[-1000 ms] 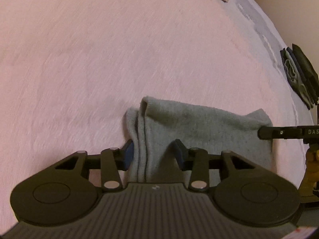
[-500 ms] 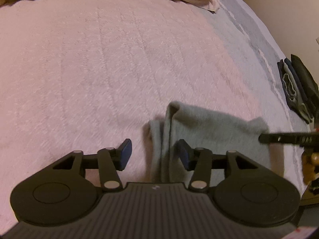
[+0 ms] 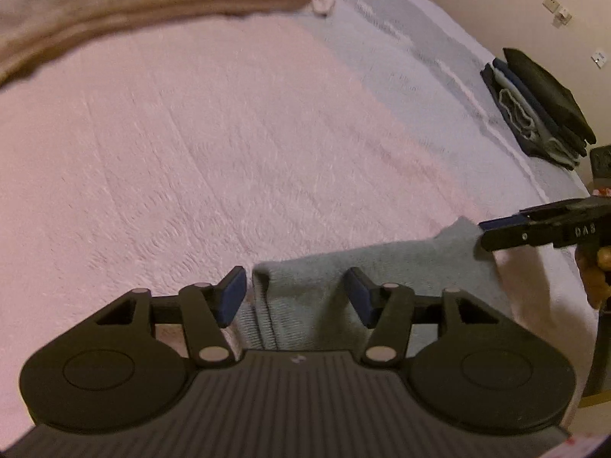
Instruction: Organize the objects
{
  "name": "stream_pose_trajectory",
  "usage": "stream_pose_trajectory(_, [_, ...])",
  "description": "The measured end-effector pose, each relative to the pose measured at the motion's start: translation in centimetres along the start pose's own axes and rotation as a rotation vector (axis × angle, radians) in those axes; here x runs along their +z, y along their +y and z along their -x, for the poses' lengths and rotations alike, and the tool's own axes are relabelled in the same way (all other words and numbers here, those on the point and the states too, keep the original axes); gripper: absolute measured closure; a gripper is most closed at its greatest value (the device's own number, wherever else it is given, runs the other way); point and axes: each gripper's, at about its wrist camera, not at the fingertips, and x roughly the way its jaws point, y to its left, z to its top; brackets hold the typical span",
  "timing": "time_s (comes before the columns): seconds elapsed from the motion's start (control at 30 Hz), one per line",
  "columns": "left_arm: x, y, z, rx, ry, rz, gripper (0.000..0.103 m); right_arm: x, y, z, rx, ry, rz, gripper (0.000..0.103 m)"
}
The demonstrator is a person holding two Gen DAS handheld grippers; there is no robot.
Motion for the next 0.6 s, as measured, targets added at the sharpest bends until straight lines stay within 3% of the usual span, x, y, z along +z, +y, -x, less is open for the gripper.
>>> stream_pose_trajectory(0.1, [-0.1, 0.1, 0.3, 0.021, 0.001, 0.014, 0.08, -0.7, 0.2, 0.1, -0.034, 0.006, -0.015, 0.064])
stream_pose_trajectory(0.13, [-0.1, -0.2, 0.9, 0.029, -0.008, 0.011, 0.097, -1.0, 0.2, 0.5, -0.031, 0.002, -0.017, 0.064])
stream_pose_trajectory(0.23, [-1.0, 0.3, 3.2, 0.076, -0.032, 0.046, 0.102, -2.4, 0.9, 1.1, -0.043, 0.013, -0.018, 0.064])
stream_pose_trajectory(0.37, [-2.6, 2.0, 3.1, 0.089, 0.012, 0.127, 0.102, -4.5, 1.9, 1.8, -0.065, 0.032, -0.027, 0.064])
stream_pose_trajectory(0.47, [-3.9, 2.1, 4.9, 0.092, -0.006, 0.17, 0.097, -6.3, 3.2, 3.2, -0.055, 0.046, -0.011, 0.063])
stream_pose_trajectory(0.6, [-8.2, 0.6, 9.0, 0.075, -0.013, 0.223, 0.078, -9.2, 5.0, 4.5, -0.027, 0.093, -0.018, 0.06])
